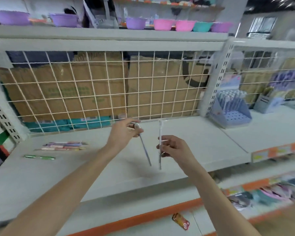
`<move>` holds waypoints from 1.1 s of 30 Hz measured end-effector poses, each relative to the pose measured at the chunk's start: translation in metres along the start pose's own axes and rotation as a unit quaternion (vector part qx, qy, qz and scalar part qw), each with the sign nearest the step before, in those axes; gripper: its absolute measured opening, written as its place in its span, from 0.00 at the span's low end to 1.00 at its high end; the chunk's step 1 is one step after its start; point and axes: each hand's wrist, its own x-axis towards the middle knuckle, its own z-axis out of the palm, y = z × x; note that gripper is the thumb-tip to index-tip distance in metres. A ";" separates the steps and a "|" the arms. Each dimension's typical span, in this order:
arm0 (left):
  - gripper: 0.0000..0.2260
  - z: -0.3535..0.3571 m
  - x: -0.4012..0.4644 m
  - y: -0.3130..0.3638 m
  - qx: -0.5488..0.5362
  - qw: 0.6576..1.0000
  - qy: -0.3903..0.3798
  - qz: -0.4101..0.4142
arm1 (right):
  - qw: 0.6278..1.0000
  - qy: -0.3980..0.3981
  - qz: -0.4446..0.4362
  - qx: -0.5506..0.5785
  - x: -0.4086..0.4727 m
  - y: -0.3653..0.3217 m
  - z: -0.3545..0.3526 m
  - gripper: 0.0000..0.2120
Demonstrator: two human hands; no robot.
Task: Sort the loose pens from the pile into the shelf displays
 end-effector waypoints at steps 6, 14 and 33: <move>0.17 0.108 -0.007 0.036 0.004 0.995 -0.091 0.040 | 0.998 0.066 0.019 -0.004 -0.031 0.013 -0.101 0.12; 0.19 0.211 -0.008 0.083 -0.003 0.992 -0.095 0.084 | 0.991 0.114 0.019 0.072 -0.063 0.018 -0.207 0.10; 0.15 0.326 0.076 0.102 -0.061 0.991 -0.035 0.114 | 0.990 0.128 0.026 0.045 -0.005 0.030 -0.314 0.07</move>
